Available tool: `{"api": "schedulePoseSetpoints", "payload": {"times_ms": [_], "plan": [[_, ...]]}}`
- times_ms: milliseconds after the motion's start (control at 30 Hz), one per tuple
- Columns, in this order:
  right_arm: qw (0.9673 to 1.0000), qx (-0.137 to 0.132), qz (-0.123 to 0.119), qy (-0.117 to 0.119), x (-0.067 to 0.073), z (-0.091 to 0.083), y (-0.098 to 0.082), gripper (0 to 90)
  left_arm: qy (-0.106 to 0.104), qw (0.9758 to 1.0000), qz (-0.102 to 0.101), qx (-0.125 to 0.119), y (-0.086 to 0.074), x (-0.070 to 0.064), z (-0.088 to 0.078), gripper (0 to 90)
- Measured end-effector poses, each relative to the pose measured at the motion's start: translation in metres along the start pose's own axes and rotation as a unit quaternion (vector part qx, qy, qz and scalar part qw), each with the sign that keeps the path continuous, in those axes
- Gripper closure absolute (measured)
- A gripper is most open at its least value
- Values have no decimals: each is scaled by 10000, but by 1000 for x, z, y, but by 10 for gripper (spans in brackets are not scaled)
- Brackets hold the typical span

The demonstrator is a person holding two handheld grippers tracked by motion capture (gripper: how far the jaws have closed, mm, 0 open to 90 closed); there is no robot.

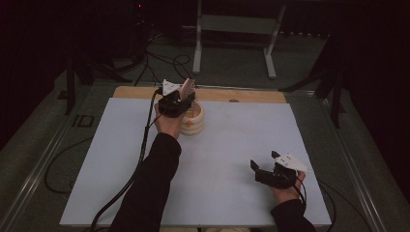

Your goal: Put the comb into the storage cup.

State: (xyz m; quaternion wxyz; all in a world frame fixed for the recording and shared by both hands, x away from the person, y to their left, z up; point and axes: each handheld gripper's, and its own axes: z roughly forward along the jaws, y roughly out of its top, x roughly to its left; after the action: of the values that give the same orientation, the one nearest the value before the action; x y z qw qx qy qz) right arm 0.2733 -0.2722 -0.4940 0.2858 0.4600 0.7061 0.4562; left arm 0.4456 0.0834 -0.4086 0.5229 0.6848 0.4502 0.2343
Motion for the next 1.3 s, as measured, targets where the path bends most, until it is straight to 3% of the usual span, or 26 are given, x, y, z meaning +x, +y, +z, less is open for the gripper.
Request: {"api": "schedulePoseSetpoints", "payload": {"times_ms": [433, 1300], "plan": [[10000, -4, -5, 19, 0, 0, 0, 109, 13, 9997, -245, 16, -10, 9, 0, 648], [10000, -6, -16, 16, 1, 0, 0, 109, -48, 9997, -238, 50, -11, 9, 1, 636]]}}
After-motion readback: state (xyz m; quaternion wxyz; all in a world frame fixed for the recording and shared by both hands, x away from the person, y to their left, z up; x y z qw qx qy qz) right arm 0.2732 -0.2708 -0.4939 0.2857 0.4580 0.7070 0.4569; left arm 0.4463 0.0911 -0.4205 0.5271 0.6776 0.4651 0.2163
